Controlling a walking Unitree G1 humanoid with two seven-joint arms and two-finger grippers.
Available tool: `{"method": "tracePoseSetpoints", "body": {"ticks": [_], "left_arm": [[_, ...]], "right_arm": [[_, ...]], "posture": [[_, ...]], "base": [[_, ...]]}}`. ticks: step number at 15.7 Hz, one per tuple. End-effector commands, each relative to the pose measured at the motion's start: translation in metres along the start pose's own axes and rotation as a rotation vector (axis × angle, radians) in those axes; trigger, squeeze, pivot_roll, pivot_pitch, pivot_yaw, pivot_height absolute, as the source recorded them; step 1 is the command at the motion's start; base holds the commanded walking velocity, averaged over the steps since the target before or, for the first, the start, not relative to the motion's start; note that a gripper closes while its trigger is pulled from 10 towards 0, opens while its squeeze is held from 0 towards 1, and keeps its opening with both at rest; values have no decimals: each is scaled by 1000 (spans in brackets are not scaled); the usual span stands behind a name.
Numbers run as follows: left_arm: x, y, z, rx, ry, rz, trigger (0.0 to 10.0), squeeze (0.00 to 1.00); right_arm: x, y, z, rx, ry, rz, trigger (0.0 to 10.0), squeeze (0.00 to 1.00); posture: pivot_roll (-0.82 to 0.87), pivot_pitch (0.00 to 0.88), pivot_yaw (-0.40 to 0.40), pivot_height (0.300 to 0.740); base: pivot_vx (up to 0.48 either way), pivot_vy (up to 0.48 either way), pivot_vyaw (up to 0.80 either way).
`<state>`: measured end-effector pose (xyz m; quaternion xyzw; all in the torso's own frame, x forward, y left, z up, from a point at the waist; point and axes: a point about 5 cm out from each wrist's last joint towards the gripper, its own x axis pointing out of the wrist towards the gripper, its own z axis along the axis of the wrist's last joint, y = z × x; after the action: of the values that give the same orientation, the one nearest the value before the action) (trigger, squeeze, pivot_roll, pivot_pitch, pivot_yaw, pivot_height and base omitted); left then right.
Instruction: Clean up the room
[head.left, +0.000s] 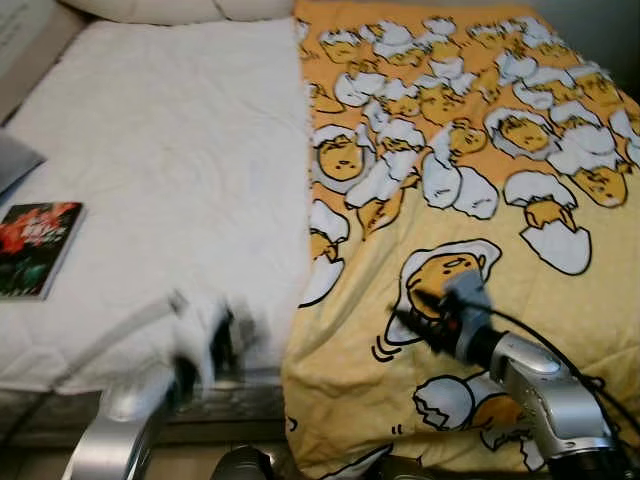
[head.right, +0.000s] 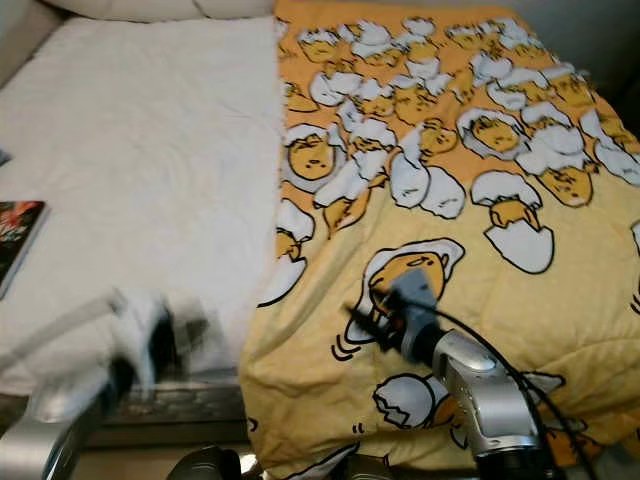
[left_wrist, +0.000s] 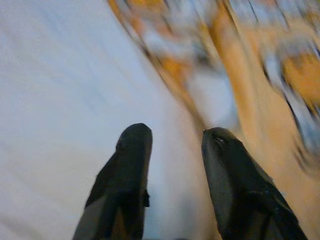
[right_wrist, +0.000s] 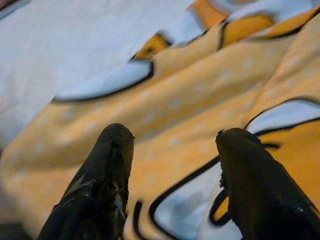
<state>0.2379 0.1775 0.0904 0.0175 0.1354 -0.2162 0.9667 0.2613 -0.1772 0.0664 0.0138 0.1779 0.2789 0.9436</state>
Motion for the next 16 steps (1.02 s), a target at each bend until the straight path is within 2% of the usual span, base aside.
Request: {"method": "tracePoseSetpoints", "body": {"ticks": [1,2,5,7,16], "left_arm": [[0,8,7,12,-47,104,10000,988],[3,6,16,29,-107,184,10000,753],[5,-8,14,-2,-114,205,10000,737],[4,-14,5,25,-81,207,10000,741],[-5,-11,-1,56,-51,230,10000,745]], "right_arm": [[-3,-6,2,4,-34,-77,10000,0],[-4,-7,4,35,-92,-176,10000,0],[-6,-7,2,69,-132,-355,10000,0],[-6,-1,-6,103,-124,-388,10000,0],[-7,6,-13,47,-86,-397,10000,0]], "posture": [[53,23,-17,740],[50,12,-14,740],[47,9,-10,740],[52,13,-13,740],[64,26,-19,740]], "base": [[0,0,0],[0,0,0],[0,-85,0],[0,-306,0],[0,-447,0]]}}
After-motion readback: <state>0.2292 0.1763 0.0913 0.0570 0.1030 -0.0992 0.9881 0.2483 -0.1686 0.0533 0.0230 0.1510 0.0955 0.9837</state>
